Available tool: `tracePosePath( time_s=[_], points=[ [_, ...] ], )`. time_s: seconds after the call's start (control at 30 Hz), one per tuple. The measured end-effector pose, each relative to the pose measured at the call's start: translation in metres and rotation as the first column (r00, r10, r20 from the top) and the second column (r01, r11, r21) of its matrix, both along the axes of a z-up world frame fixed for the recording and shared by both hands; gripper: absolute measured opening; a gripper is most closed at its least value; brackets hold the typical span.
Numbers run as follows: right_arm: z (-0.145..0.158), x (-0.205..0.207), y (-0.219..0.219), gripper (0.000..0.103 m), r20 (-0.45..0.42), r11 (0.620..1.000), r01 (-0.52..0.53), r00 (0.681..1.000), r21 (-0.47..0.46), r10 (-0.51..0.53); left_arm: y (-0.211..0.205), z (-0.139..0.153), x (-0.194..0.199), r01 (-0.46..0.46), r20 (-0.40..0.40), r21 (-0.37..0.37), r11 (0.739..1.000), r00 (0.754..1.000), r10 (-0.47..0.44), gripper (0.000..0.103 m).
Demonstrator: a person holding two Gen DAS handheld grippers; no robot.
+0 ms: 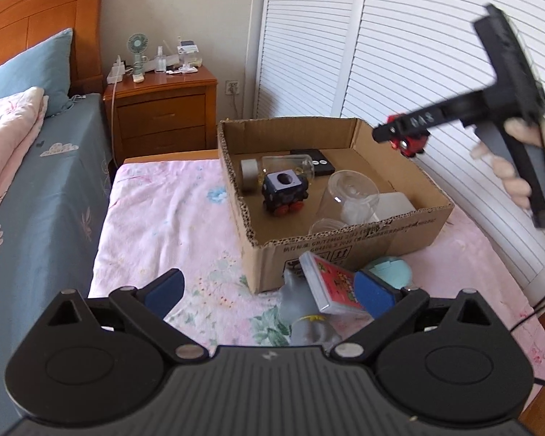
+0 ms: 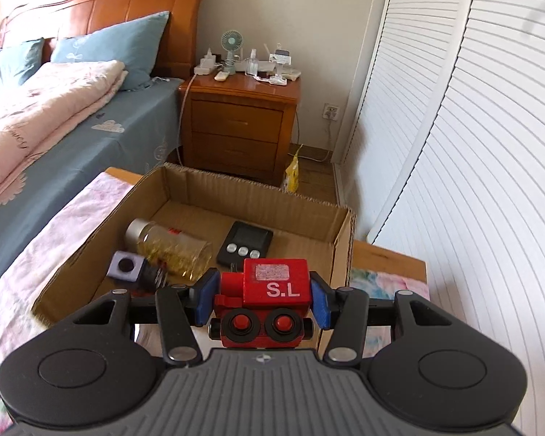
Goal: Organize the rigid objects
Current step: 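Carry the cube and car into the cardboard box and release both, then withdraw both tools from the box toward the grey plush cat and green case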
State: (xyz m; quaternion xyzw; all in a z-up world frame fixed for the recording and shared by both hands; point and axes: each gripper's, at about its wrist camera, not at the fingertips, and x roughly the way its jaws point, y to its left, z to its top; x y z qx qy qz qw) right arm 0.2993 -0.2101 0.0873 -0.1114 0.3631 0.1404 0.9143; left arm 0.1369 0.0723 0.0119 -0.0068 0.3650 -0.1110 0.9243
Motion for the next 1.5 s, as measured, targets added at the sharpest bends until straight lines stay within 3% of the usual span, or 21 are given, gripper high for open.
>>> tracePosePath(
  time_s=[0.23, 0.27, 0.33, 0.4, 0.77, 0.93, 1.2, 1.5],
  points=[
    [-0.005, 0.026, 0.006, 0.06, 0.002, 0.999, 0.038, 0.999, -0.003, -0.038, 0.0, 0.0, -0.007, -0.008, 0.008, 0.017, 1.0, 1.0, 0.008, 0.099],
    [-0.005, 0.027, 0.006, 0.065, 0.006, 0.999, 0.041, 0.999, -0.003, -0.041, 0.0, -0.001, -0.008, -0.007, 0.007, 0.016, 1.0, 1.0, 0.006, 0.099],
    [-0.004, 0.024, 0.004, 0.094, 0.016, 0.999, 0.05, 0.999, 0.003, -0.05, 0.0, -0.002, -0.01, -0.002, 0.005, 0.018, 1.0, 1.0, 0.002, 0.099],
    [-0.001, 0.015, 0.002, 0.101, 0.044, 0.999, 0.05, 0.998, 0.011, -0.051, -0.002, -0.003, -0.011, 0.004, 0.003, 0.025, 1.0, 1.0, -0.004, 0.099],
    [0.013, -0.049, -0.012, 0.103, 0.067, 0.996, 0.074, 0.995, 0.041, -0.077, -0.011, -0.005, -0.021, 0.018, -0.008, 0.045, 0.999, 1.0, -0.017, 0.1],
    [0.003, -0.083, -0.016, 0.103, 0.068, 0.995, 0.09, 0.993, 0.047, -0.093, -0.016, -0.009, -0.025, 0.022, -0.01, 0.071, 0.997, 1.0, -0.022, 0.1],
    [-0.051, -0.124, -0.01, 0.103, 0.006, 0.994, 0.103, 0.995, 0.028, -0.103, -0.021, -0.019, -0.029, 0.034, -0.018, 0.115, 0.993, 0.999, -0.032, 0.101],
    [-0.11, -0.128, 0.003, 0.103, -0.118, 0.992, 0.13, 0.985, 0.005, -0.128, -0.023, -0.035, -0.024, 0.028, -0.039, 0.127, 0.991, 0.999, -0.023, 0.101]
  ],
)
